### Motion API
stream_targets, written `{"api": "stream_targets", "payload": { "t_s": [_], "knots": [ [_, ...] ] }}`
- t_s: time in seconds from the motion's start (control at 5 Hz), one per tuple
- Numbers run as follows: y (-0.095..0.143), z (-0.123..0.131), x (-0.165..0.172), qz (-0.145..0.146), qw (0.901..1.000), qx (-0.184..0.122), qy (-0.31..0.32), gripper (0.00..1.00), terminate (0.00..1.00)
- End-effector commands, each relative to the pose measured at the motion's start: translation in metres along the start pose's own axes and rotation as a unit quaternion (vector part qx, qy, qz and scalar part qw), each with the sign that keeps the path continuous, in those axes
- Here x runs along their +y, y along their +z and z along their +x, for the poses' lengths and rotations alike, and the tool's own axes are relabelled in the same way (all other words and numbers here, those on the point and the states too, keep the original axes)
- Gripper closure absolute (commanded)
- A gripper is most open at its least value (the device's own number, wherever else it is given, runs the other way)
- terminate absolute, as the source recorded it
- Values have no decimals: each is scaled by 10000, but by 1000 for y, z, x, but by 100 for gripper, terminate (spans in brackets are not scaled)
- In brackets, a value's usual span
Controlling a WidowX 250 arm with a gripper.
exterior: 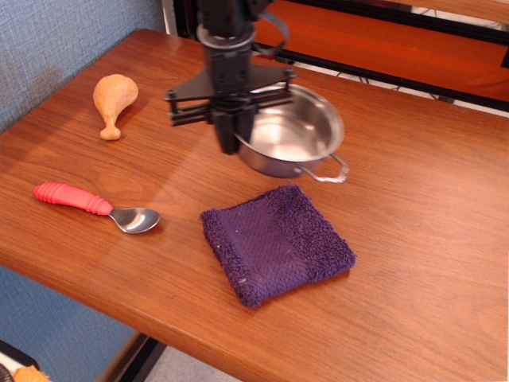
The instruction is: Place the vessel next to the leg piece
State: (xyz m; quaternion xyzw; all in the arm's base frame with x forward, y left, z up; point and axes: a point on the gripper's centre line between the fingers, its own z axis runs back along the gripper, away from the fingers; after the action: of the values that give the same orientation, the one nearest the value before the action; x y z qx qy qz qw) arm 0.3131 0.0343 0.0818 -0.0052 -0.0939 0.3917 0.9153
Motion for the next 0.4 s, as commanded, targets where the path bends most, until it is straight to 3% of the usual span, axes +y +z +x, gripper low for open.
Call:
{"api": "stream_targets", "payload": {
  "t_s": [0.0,0.2],
  "knots": [
    [-7,39,16,182,9877,-222,1538,100,0],
    [-21,53,30,311,9864,-176,1603,100,0]
  ]
}}
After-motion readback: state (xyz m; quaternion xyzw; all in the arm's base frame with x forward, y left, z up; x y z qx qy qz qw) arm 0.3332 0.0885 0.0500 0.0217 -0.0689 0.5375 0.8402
